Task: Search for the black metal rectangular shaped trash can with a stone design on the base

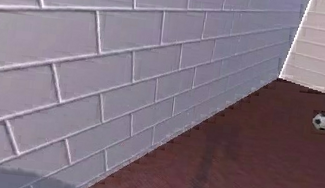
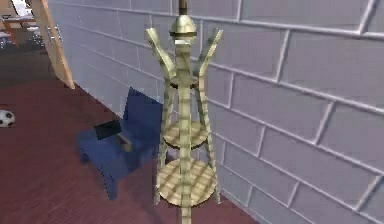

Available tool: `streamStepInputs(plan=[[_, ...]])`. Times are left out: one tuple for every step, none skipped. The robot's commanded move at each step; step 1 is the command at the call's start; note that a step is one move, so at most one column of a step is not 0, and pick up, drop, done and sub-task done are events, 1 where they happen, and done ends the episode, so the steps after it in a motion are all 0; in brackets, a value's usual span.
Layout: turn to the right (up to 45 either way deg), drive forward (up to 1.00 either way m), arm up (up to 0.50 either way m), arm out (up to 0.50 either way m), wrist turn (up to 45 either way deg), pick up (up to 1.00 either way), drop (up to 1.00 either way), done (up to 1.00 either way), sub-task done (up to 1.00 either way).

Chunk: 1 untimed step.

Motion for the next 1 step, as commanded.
streamStepInputs(plan=[[33.0, 0.00, 0.00, 0.00, 0.0, 0.00, 0.00, 0.00, 0.00]])
